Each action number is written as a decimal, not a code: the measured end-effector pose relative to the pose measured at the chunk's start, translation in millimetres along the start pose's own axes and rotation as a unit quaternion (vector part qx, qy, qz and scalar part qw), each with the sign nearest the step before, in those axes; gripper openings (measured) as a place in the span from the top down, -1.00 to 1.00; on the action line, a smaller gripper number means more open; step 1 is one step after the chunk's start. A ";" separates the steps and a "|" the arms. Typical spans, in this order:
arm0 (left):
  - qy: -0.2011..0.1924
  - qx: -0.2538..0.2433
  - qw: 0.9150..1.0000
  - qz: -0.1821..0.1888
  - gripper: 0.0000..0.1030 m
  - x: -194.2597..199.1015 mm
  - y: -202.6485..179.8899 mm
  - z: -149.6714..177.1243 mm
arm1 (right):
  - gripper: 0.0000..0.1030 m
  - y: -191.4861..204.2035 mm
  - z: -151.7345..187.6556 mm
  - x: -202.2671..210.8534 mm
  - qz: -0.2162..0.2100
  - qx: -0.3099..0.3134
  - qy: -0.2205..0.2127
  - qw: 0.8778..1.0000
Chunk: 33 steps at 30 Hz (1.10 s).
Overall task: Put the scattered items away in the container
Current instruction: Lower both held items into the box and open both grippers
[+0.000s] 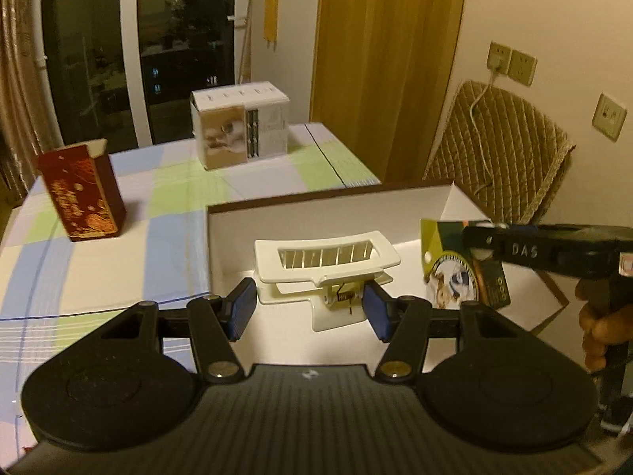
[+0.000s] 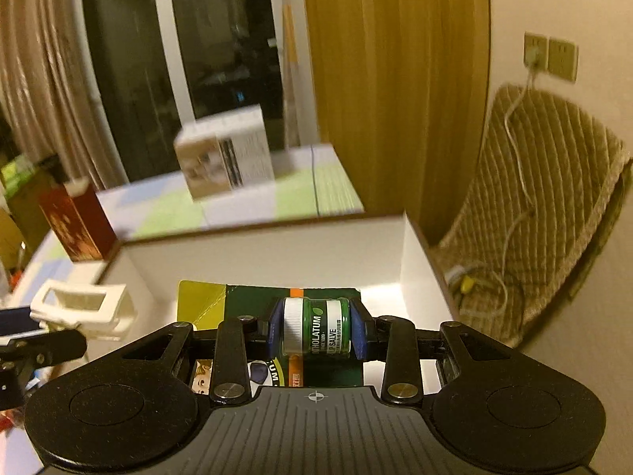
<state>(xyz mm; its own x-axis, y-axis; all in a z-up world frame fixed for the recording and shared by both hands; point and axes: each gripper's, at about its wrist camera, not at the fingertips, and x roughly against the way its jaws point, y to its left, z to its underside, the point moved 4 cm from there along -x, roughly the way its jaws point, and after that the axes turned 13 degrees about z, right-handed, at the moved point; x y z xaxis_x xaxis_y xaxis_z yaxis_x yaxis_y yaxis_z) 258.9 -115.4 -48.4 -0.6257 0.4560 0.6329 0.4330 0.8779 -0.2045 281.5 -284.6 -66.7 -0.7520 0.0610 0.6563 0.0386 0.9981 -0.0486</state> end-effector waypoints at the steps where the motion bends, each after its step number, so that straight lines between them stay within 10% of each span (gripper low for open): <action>1: 0.006 0.002 1.000 0.001 -0.05 -7.0 0.1 0.3 | 0.27 -1.6 1.2 -6.2 0.005 0.004 0.009 1.000; 24: 0.144 0.044 0.989 0.004 -0.18 -90.4 18.0 24.6 | 0.25 8.7 20.4 -73.8 0.030 0.089 0.119 0.988; 26: 0.143 0.044 0.989 0.007 -0.19 -87.9 16.8 24.1 | -0.18 7.2 20.9 -72.0 0.029 0.084 0.120 0.989; 27: 0.142 0.045 0.989 0.009 -0.21 -86.2 16.1 24.2 | -0.75 5.8 20.7 -68.3 0.031 0.080 0.110 0.990; 33: 0.128 0.038 0.991 0.002 -0.39 -71.0 10.8 23.0 | -0.79 3.8 19.9 -54.4 0.018 0.075 0.105 0.991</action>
<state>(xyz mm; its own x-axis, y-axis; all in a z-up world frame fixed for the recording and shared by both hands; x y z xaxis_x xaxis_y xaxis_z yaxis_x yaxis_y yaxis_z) 293.0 -134.9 -112.7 -0.4343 0.4162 0.7988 0.3788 0.8890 -0.2572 309.5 -284.4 -117.6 -0.5977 0.1140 0.7936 -0.0472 0.9831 -0.1767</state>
